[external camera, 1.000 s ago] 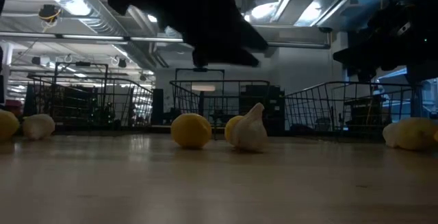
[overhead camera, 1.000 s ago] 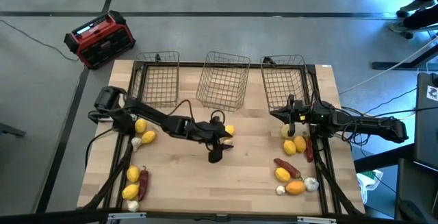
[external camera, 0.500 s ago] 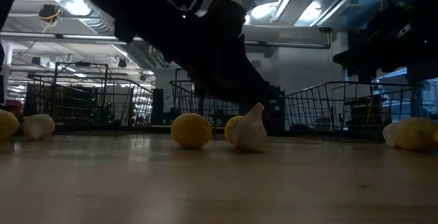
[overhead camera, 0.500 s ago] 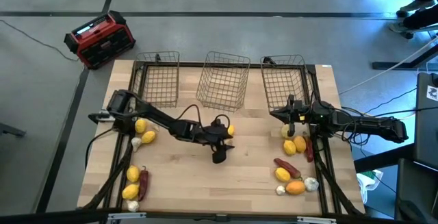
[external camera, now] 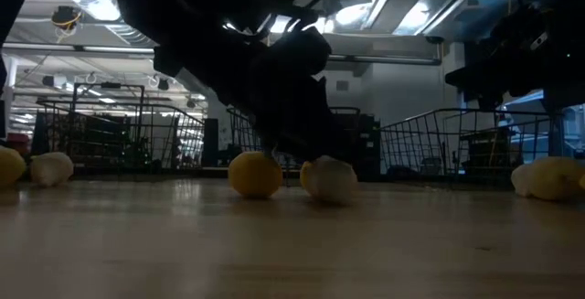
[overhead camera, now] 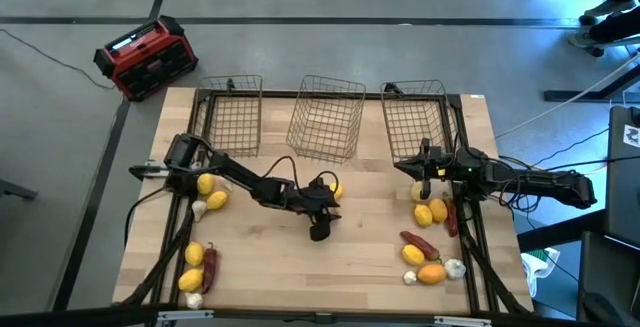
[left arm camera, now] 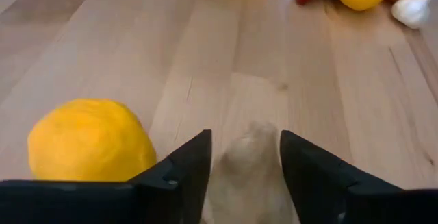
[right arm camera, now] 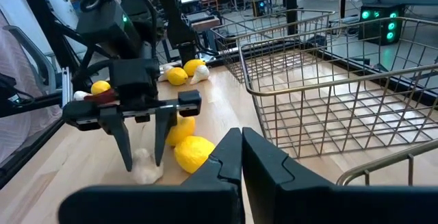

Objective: Sort produce into baskets
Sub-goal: Put the garlic into the left wire basket

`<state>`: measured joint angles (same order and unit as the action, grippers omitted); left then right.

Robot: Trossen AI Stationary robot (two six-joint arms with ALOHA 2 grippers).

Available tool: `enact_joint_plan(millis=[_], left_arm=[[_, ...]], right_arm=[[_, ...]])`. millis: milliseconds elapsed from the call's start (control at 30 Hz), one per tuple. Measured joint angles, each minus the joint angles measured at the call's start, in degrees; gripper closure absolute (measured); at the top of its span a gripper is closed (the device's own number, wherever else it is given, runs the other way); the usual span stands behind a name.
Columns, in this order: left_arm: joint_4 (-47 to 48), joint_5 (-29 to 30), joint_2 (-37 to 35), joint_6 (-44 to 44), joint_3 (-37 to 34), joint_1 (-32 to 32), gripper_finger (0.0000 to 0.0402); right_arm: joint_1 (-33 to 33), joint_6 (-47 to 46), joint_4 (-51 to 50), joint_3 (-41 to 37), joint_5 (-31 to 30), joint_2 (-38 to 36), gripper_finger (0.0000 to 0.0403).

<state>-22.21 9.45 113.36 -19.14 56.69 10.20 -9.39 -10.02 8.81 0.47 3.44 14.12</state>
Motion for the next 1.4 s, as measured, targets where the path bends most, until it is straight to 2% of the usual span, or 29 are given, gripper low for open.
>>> enact_joint_plan(millis=[333,500,733,867,1167,1400], left_arm=[[-0.67,-0.02,-0.04,1.76,0.00,-0.11,0.0339],[-0.69,-0.04,-0.04,2.58,0.00,-0.07,0.0366],[-0.84,-0.05,-0.50,1.37,0.00,0.17,0.0362],[-0.94,1.25,-3.08,1.50,0.00,0.89,0.0364],[-0.75,6.11,-13.04,6.10,0.00,2.10,0.0356],[1.52,11.38,-23.36,12.55,0.04,2.05,0.0350]], right_arm=[[0.00,0.44,0.23,0.00,0.00,0.01,0.0388],[0.00,0.25,0.05,0.00,0.00,0.01,0.0388],[0.00,-0.02,0.06,0.00,0.01,0.01,0.0388],[0.00,0.00,-0.12,0.00,0.02,-0.01,0.0388],[0.00,0.13,-1.01,0.00,-1.80,-0.01,0.0388],[0.00,0.20,-1.72,0.00,-3.30,0.01,0.0388]])
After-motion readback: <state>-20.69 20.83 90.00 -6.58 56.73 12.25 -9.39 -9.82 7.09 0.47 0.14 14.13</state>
